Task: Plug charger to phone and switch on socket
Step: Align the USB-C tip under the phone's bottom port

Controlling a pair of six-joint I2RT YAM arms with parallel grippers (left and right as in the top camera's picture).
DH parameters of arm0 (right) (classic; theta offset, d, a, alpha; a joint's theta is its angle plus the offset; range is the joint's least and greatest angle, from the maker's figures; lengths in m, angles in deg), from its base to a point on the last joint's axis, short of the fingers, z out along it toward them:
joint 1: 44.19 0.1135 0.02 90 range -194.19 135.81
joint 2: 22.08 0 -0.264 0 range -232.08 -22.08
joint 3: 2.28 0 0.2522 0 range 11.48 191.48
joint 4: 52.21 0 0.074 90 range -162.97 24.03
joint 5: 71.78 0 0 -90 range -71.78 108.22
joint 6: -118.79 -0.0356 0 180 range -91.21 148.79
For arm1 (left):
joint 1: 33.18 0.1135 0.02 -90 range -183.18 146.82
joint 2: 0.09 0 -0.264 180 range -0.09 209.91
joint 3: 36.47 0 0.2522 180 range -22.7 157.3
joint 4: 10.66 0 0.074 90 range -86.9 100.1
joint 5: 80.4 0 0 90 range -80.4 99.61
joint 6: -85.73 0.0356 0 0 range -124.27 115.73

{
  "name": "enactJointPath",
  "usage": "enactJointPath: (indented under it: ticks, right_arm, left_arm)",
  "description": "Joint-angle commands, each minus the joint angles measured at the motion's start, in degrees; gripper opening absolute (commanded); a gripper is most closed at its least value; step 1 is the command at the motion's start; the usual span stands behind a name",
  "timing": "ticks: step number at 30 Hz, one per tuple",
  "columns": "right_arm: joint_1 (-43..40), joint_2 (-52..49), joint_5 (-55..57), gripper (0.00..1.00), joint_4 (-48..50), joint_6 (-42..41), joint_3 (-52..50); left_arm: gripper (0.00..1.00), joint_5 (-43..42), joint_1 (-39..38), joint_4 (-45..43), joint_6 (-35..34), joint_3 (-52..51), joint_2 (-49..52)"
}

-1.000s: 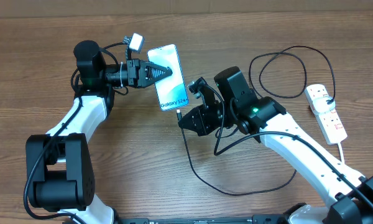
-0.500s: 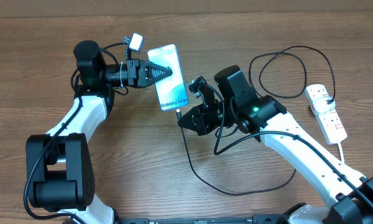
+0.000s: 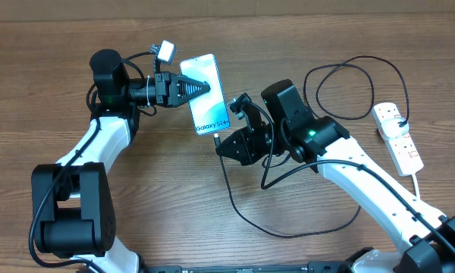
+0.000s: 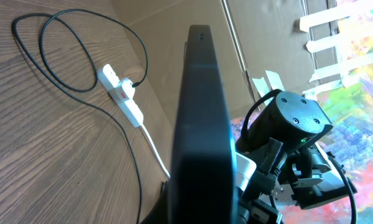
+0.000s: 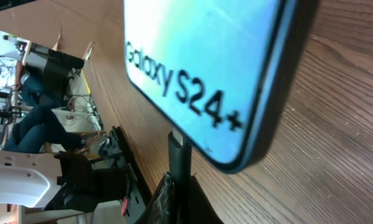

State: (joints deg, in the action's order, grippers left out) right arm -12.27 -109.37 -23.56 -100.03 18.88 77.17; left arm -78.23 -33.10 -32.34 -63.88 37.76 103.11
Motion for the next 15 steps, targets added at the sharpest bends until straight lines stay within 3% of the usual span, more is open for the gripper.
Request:
enactJointPath:
  ticks: [1, 15]
  right_arm:
    - [0.26, 0.57, -1.36, 0.04, 0.7, 0.76, 2.34]
    - [0.26, 0.55, -0.24, 0.04, 2.45, 0.74, 2.32]
  left_arm:
    - [0.04, -0.28, -0.13, -0.39, 1.4, 0.76, -0.09]
    - [0.04, -0.37, -0.15, -0.39, 1.6, 0.76, -0.07]
